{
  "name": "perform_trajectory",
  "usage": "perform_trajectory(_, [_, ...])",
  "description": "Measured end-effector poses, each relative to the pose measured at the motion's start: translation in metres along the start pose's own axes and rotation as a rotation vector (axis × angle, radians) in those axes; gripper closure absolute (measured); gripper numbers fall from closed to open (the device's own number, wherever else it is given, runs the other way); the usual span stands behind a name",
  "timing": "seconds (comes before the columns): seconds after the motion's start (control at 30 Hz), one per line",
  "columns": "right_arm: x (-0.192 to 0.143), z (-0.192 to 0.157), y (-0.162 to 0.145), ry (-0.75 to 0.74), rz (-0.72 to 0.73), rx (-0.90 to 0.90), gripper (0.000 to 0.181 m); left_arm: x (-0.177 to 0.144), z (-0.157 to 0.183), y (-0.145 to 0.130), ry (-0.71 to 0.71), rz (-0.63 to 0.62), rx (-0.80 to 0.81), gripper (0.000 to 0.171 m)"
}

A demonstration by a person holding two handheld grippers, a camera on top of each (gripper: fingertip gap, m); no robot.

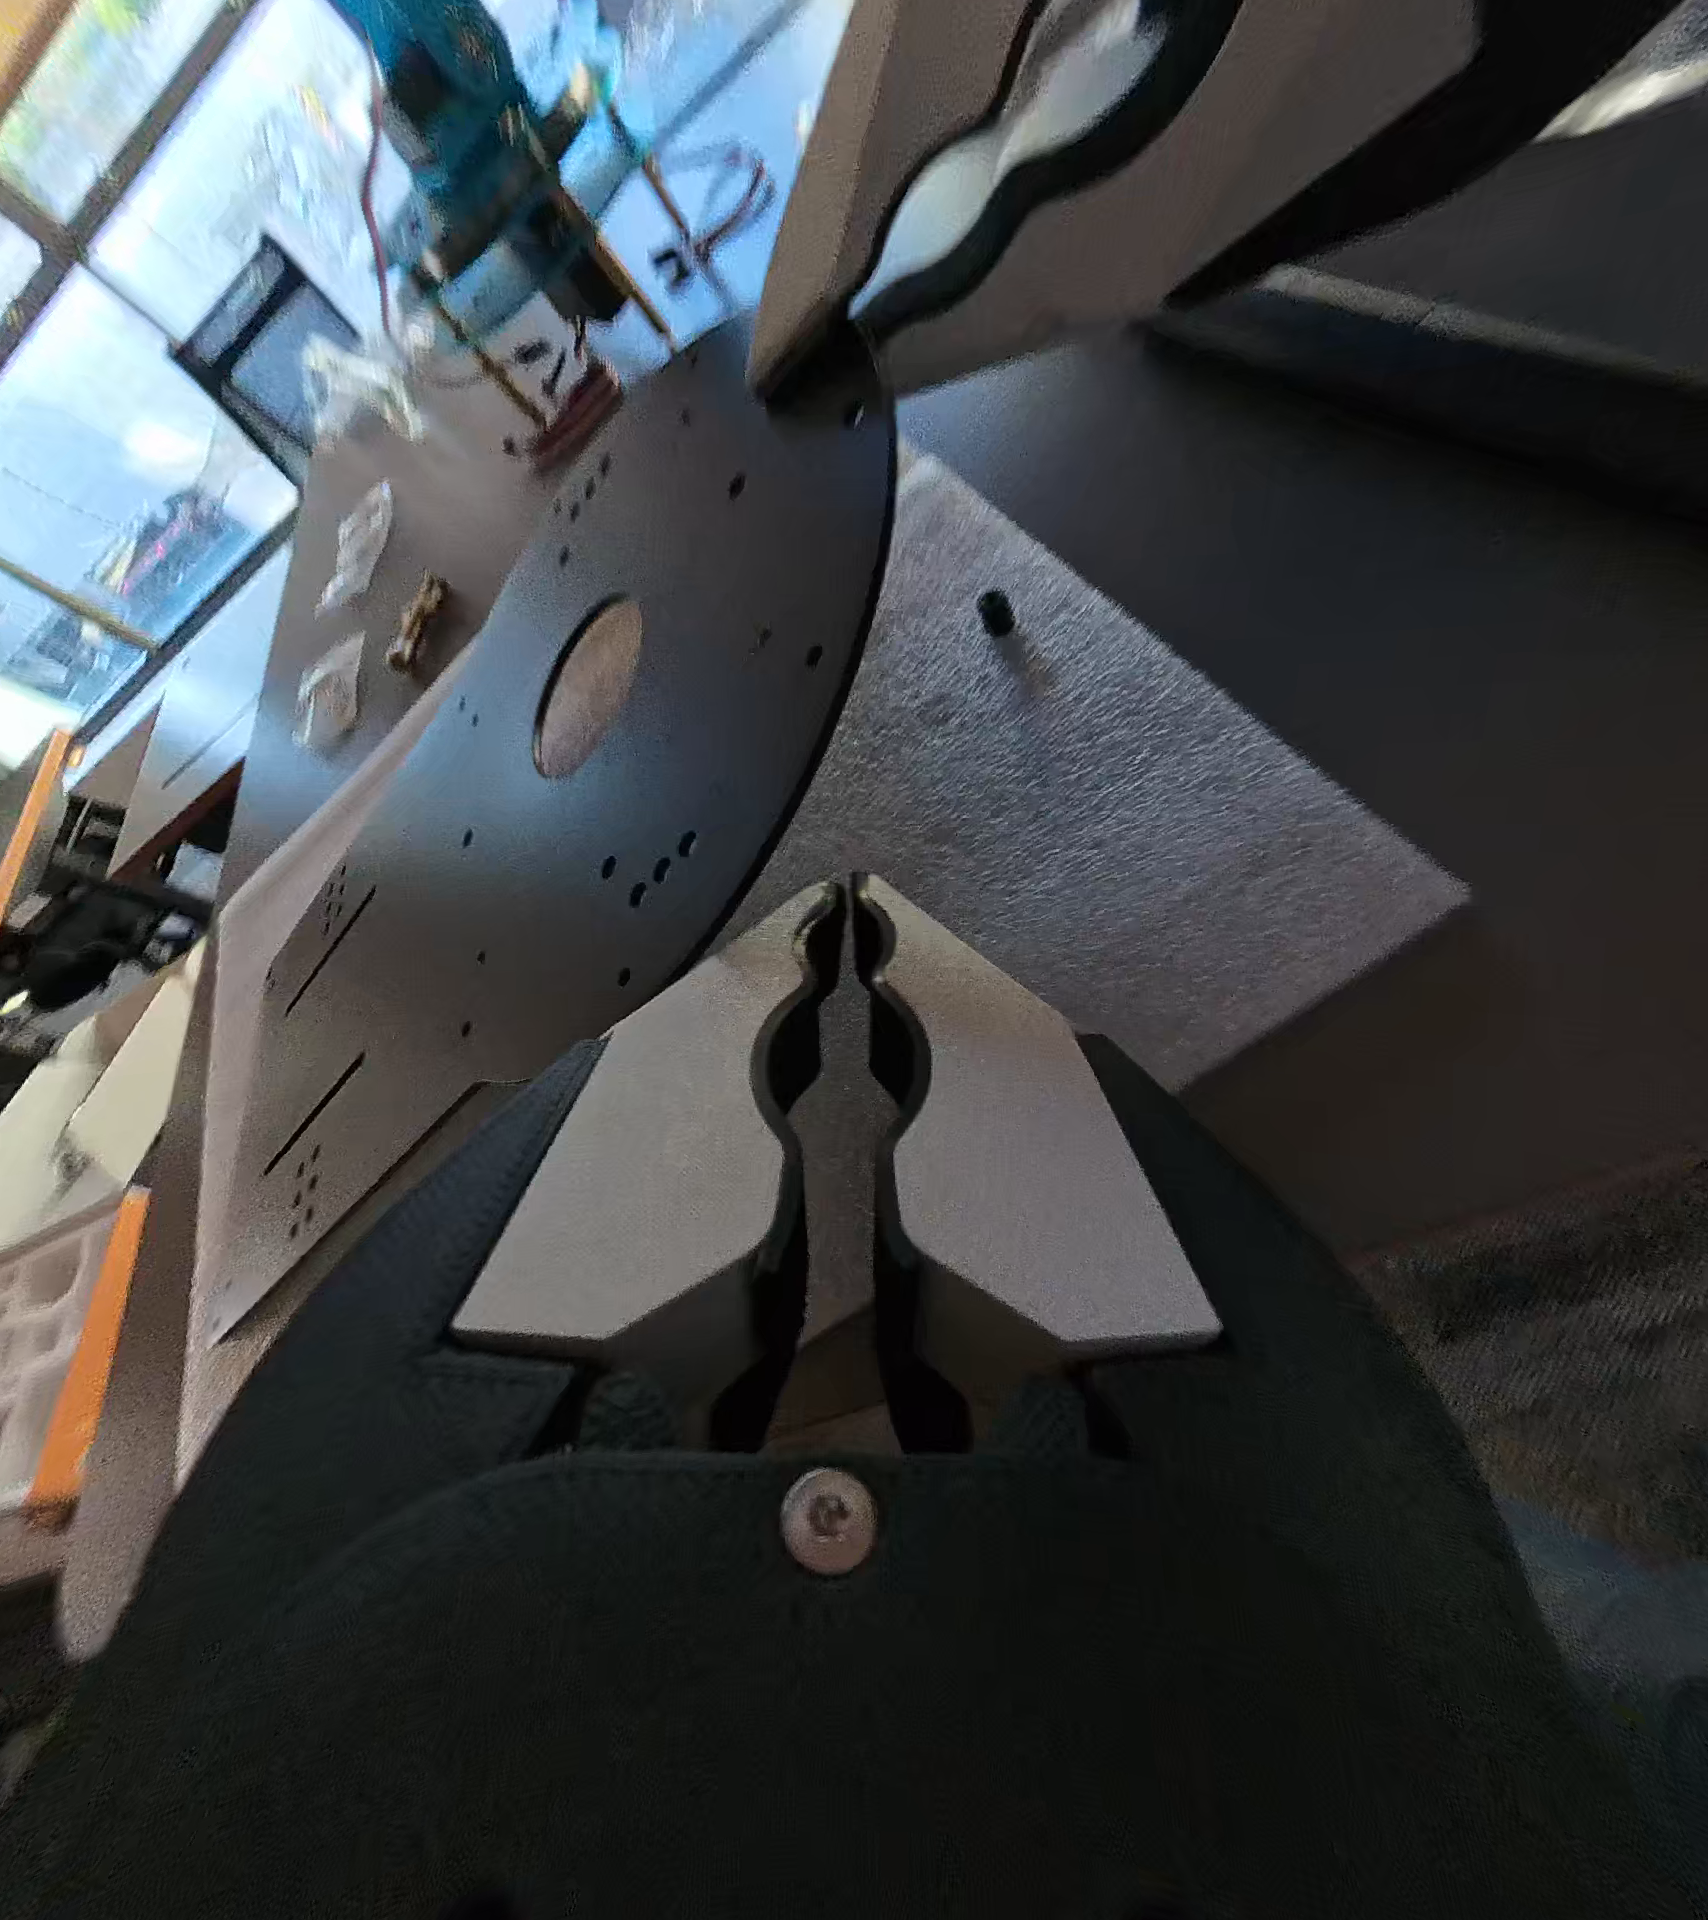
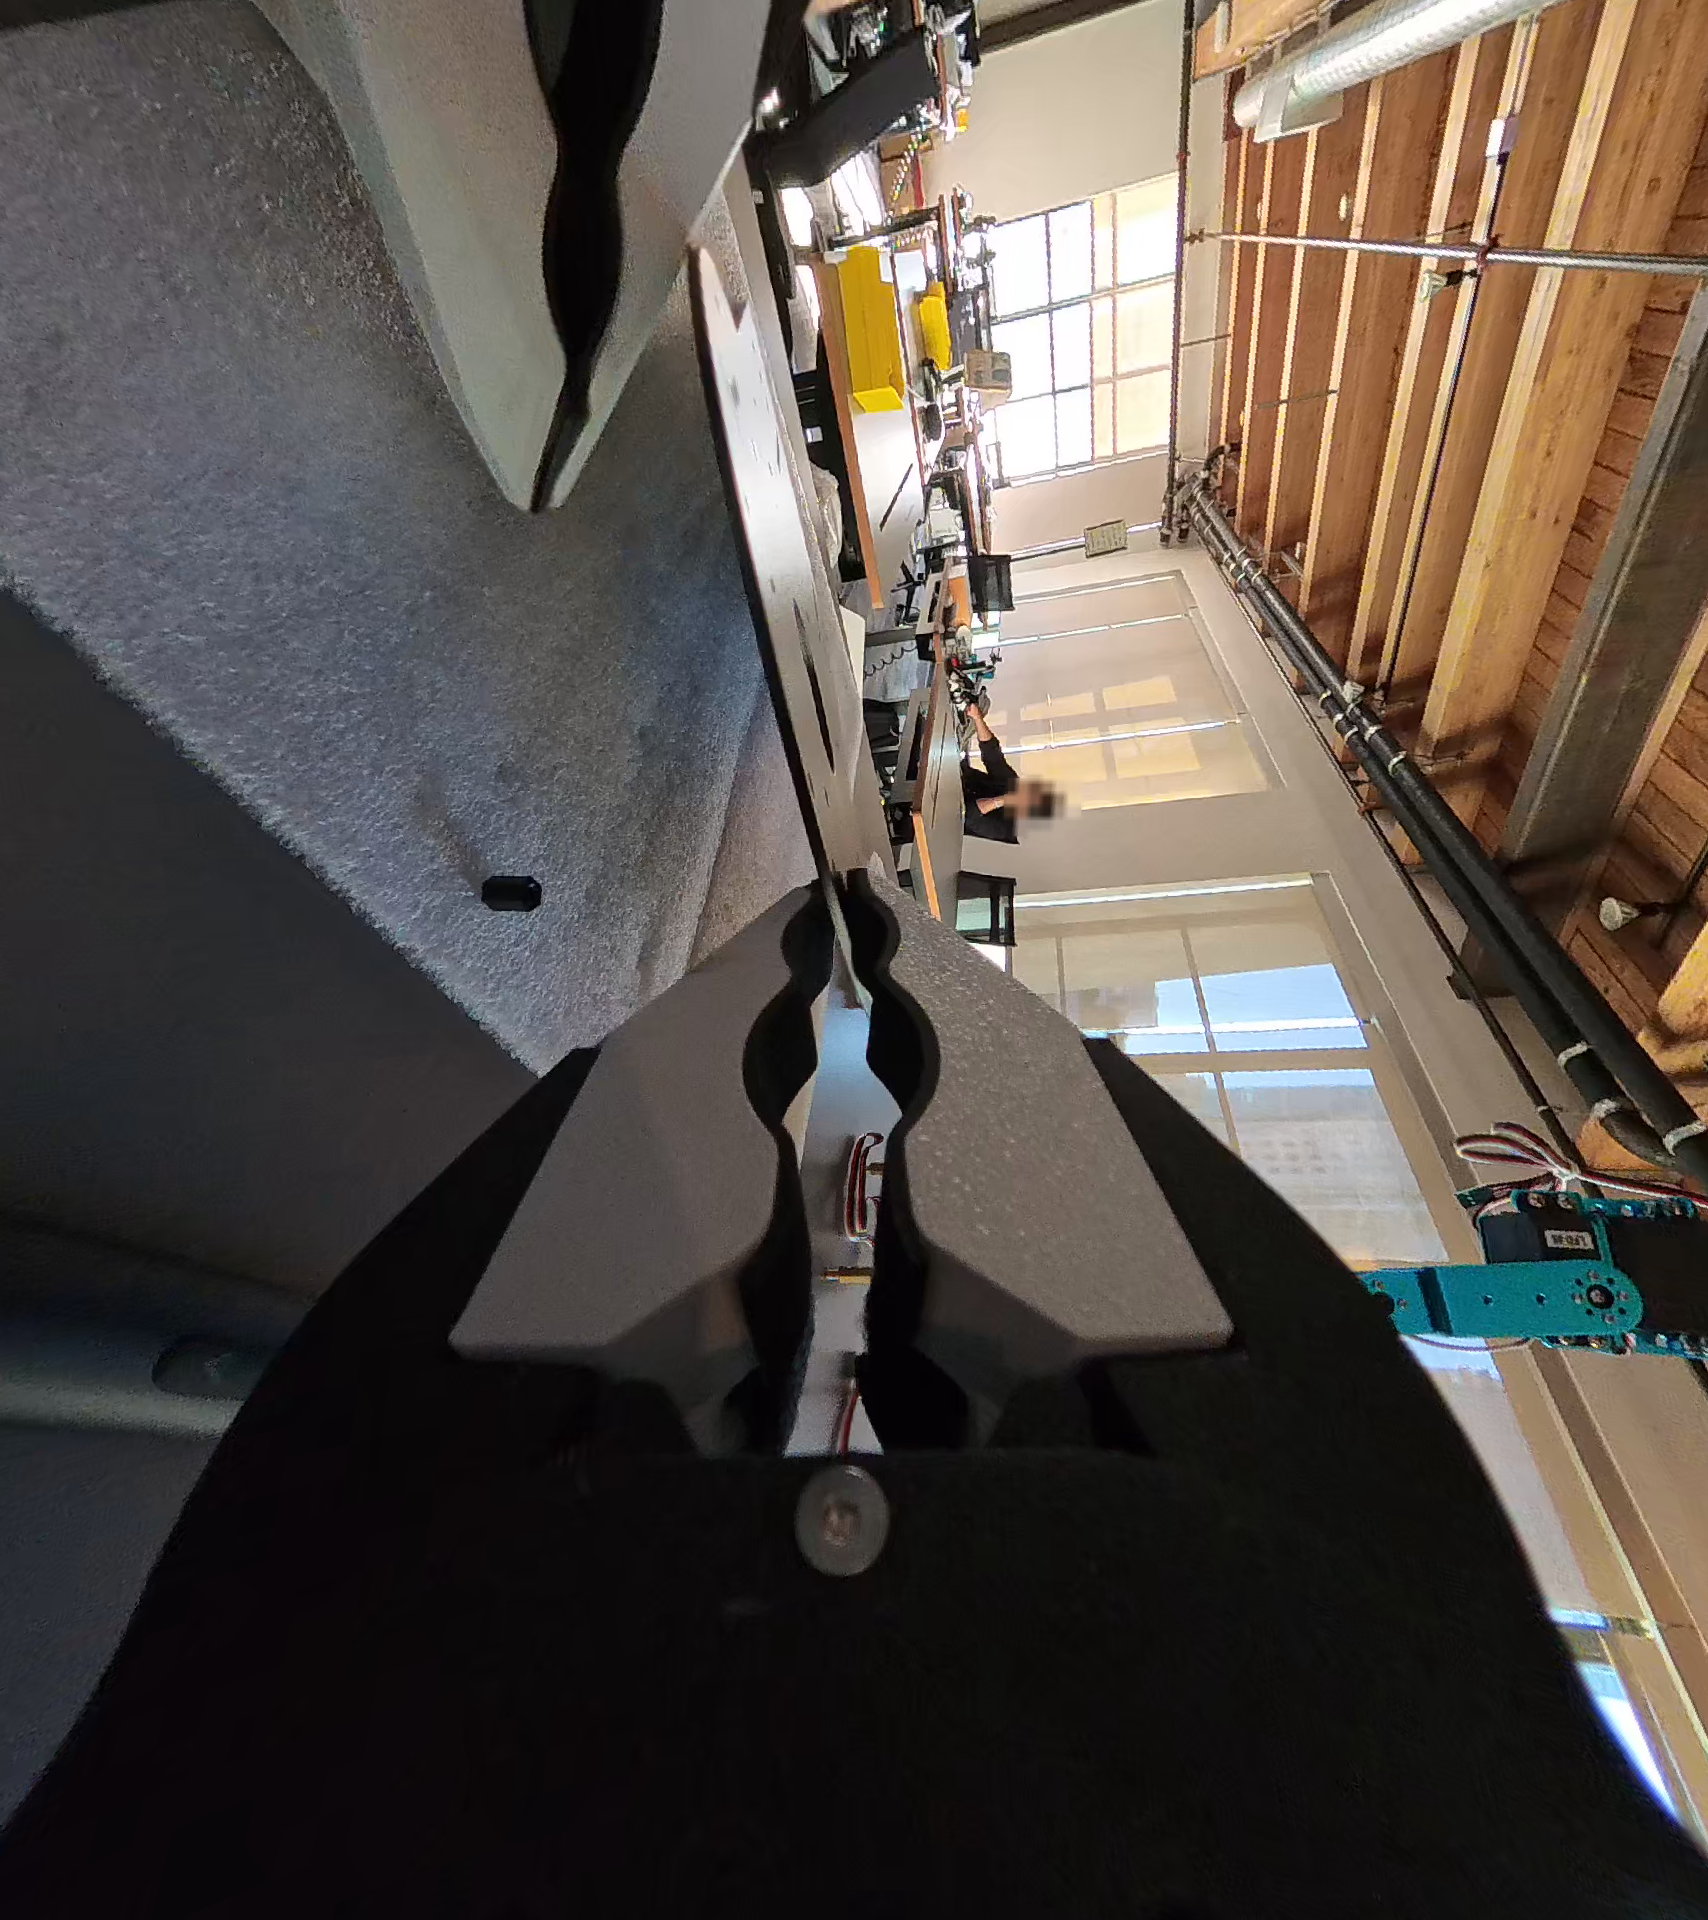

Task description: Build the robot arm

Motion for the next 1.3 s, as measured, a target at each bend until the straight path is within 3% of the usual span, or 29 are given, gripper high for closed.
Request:
perform_trajectory(0.13, [0.0,-0.006,-0.002,0.011,-0.008,-0.015,0.18,-0.035,0.003,0.003,-0.112,0.261,-0.025,0.169])
perform_trajectory(0.2, [-0.001,-0.007,-0.002,0.016,-0.013,-0.022,0.179,-0.05,-0.006,0.012,-0.145,0.345,-0.044,0.155])
perform_trajectory(0.3, [-0.001,-0.008,-0.001,0.018,-0.011,-0.038,0.179,-0.039,-0.031,0.033,-0.326,0.223,-0.115,0.096])
perform_trajectory(0.33, [-0.001,-0.007,0.0,0.017,-0.013,-0.042,0.179,-0.03,-0.039,0.04,-0.442,0.154,-0.154,0.088])
perform_trajectory(0.4, [-0.001,-0.005,0.0,0.019,-0.015,-0.045,0.18,-0.014,-0.052,0.049,-0.606,0.085,-0.188,0.093])
perform_trajectory(0.47, [-0.001,-0.004,0.0,0.017,-0.023,-0.049,0.18,-0.003,-0.062,0.054,-0.623,0.055,-0.174,0.092])
perform_trajectory(0.53, [-0.001,-0.003,0.0,0.018,-0.028,-0.047,0.18,0.008,-0.063,0.056,-0.605,-0.045,-0.115,0.076])
perform_trajectory(0.83, [-0.002,-0.005,0.0,0.023,-0.057,-0.04,0.179,0.035,-0.052,0.06,-0.661,-0.288,0.078,0.101])
perform_trajectory(1.3, [-0.016,0.005,-0.01,0.107,-0.168,0.183,0.165,0.038,-0.049,0.058,-0.656,-0.309,0.087,0.102])
Point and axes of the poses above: each gripper's, where its closed fingertips meet, x out along the fingers, y out of its top, z = x × y across the jaws, the point moved 10 cm from there along -x, back along the fingers, and after that the axes turned 13 degrees about -z, right-handed, at the moved point
